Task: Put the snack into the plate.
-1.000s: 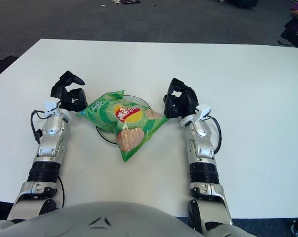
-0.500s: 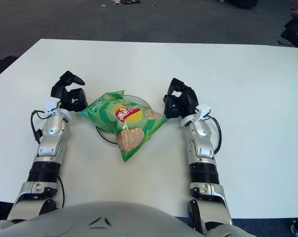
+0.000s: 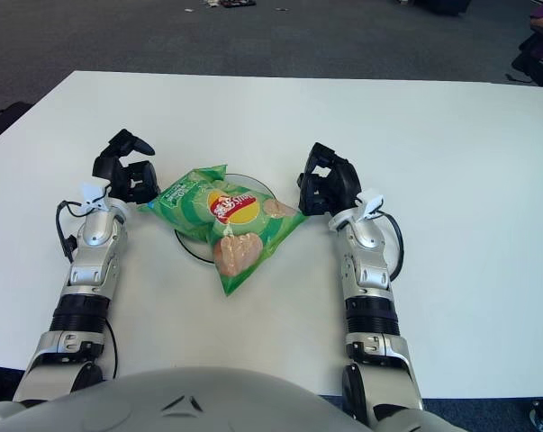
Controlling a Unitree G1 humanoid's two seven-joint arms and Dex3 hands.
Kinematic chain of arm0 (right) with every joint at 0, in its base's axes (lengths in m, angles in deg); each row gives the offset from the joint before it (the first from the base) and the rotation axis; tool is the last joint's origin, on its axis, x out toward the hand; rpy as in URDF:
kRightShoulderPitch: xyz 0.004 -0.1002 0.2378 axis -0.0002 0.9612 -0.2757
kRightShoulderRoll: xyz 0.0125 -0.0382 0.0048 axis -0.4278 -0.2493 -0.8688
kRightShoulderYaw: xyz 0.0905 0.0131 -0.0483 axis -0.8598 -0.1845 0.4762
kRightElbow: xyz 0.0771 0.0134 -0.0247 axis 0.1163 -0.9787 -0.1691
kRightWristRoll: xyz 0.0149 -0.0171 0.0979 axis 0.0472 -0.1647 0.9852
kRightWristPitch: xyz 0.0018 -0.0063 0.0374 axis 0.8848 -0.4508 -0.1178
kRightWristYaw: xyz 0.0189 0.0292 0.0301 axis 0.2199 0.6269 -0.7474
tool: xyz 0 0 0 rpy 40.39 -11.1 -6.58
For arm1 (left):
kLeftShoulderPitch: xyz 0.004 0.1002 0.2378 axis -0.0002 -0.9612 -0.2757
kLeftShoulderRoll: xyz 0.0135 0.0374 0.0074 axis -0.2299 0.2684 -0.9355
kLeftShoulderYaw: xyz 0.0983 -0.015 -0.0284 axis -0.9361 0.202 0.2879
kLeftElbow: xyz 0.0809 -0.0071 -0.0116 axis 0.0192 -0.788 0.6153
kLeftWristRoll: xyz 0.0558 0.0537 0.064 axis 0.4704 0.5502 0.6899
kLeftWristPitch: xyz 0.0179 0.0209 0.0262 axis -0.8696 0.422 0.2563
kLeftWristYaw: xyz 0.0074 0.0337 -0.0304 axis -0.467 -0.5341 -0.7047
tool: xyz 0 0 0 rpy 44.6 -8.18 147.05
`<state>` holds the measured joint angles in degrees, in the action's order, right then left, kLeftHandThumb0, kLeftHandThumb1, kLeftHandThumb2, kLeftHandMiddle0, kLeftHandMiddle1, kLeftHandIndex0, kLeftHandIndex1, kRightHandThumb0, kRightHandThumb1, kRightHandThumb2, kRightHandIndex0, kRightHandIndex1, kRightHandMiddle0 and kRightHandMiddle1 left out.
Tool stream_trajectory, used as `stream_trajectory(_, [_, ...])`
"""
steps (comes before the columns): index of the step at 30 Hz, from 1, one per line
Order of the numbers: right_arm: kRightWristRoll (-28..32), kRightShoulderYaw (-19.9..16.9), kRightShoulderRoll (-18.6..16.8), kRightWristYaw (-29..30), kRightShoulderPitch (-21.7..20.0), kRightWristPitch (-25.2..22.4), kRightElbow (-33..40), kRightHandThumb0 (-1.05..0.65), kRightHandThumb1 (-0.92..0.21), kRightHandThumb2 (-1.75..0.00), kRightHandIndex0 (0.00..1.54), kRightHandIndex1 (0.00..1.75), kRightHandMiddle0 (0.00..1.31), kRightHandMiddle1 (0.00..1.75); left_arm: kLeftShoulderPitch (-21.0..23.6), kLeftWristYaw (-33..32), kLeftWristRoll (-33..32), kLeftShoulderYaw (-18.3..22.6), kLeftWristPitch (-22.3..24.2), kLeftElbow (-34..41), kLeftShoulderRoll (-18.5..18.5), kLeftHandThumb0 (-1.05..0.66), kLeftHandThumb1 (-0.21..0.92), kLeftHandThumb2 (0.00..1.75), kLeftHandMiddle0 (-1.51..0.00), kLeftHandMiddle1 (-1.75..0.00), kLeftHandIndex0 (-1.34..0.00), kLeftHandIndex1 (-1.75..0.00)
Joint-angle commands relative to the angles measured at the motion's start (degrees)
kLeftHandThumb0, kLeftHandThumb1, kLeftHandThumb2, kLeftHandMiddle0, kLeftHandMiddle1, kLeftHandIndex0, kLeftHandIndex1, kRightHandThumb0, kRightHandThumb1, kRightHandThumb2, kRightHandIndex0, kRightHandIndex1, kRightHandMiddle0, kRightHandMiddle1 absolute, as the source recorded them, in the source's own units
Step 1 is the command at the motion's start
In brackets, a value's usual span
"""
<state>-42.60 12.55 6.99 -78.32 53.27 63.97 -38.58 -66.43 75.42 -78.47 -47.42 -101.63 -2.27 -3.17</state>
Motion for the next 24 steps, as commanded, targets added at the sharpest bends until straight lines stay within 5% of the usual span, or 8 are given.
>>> stream_trajectory(1, [0.1,0.4,-2.1,0.7,6.2,-0.6,-3.0,-0.57,-0.12,-1.56,1.38,1.75,0.78,1.75,-9.8,-0.6,0.4,-0.8,1.0,-4.3,2.4,-0.52,0.22,1.44,-1.42,-1.75,-0.69,-1.75])
stream_trajectory(24, [0.2,0.3,-2.3,1.0,6.0,-0.6,-3.3,-0.56,-0.14,-1.54,1.37,1.75,0.77,1.75,-9.8,-0.4,-0.4,-0.7,3.0,-3.6,2.5,-0.51,0.24,1.41,-1.41,-1.75,-0.68,-1.75])
